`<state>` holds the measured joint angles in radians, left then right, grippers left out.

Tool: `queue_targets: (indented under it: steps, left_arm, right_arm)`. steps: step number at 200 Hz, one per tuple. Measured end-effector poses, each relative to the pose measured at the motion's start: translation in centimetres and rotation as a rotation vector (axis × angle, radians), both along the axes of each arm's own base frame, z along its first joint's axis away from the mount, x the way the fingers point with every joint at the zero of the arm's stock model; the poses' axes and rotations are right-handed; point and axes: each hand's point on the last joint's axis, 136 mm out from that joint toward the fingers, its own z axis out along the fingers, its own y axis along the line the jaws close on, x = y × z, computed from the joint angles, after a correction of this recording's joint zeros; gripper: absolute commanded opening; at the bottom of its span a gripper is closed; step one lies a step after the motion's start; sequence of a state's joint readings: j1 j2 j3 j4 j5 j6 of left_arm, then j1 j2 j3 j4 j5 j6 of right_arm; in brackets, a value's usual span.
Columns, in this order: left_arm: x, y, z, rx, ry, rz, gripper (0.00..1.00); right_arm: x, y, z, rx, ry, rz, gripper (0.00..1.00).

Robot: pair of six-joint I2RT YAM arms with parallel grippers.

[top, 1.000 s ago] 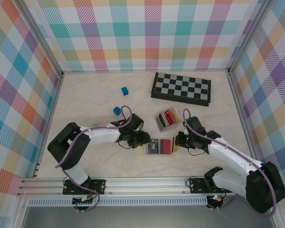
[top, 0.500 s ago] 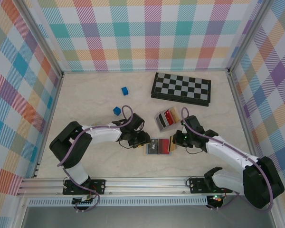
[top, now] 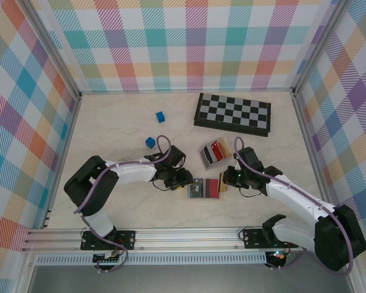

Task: Put the credit cards into the card holder

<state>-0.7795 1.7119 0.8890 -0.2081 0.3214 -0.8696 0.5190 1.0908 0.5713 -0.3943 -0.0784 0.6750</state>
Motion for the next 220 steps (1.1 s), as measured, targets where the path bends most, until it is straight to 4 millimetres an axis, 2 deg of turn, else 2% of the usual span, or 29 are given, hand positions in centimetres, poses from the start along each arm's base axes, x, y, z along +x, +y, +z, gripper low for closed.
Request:
queue_targets:
  steps: [85, 220]
  left_arm:
    - [0.0, 0.0, 0.0, 0.001, 0.0, 0.0, 0.42]
    - [0.0, 0.0, 0.0, 0.002, 0.0, 0.001, 0.41]
  right_arm:
    - [-0.2, -0.4, -1.0, -0.04, 0.027, 0.004, 0.05]
    - [-0.3, -0.4, -1.5, -0.06, 0.036, 0.034, 0.05]
